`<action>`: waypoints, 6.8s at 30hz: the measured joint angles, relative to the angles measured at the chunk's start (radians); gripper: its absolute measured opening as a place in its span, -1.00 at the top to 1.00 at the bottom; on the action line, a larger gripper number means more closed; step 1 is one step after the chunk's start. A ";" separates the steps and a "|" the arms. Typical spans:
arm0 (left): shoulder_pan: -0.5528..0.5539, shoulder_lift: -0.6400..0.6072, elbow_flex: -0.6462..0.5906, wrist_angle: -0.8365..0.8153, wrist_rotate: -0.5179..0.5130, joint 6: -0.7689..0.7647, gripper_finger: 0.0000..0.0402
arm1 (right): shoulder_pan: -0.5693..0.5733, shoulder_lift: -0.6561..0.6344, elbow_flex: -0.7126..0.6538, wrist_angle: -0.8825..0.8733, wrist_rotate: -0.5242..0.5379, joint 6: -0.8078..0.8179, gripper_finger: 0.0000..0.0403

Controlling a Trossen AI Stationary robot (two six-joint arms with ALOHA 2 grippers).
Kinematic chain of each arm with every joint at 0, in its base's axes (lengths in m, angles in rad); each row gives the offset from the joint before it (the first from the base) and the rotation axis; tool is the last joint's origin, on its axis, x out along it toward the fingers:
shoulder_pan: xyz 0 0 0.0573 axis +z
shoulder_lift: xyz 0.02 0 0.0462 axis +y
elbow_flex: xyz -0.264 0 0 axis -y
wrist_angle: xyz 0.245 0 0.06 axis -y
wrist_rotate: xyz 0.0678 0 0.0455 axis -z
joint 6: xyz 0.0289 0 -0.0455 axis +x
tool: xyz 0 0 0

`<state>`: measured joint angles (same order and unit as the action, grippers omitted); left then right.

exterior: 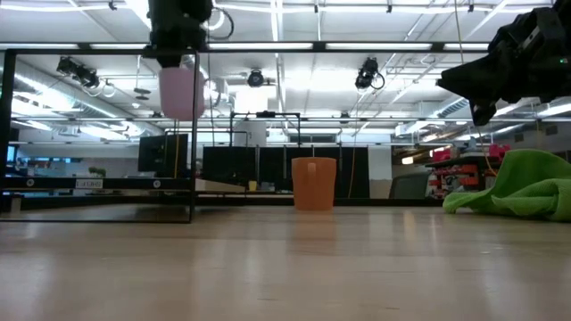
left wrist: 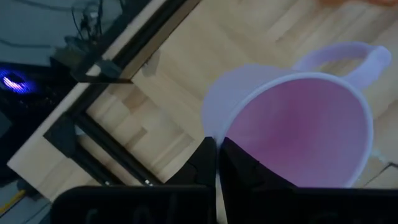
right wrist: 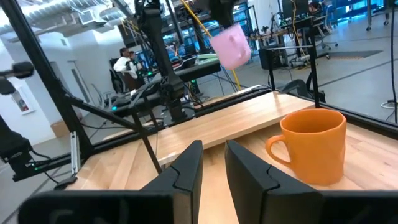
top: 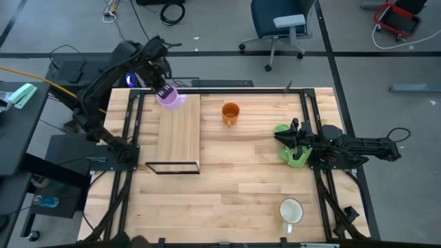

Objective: Stack small to large cups/mugs on shelf
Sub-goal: Put the pink mug on the shelf, then adjust the shelf

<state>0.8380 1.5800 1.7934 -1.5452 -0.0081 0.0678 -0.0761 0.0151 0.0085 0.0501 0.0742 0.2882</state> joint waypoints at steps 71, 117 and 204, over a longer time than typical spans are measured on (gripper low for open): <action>0.086 0.219 -0.230 0.367 0.055 0.057 0.95 | 0.000 0.000 0.000 -0.017 0.000 -0.029 0.62; 0.106 0.220 -0.230 0.342 0.028 0.054 0.80 | 0.000 0.000 0.000 -0.017 -0.001 -0.026 0.62; 0.101 -0.135 -0.228 0.207 -0.075 -0.032 0.36 | 0.000 0.000 0.000 -0.016 0.000 -0.023 0.62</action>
<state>0.9394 1.4454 1.5650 -1.3378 -0.0830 0.0362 -0.0763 0.0151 0.0086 0.0338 0.0737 0.2655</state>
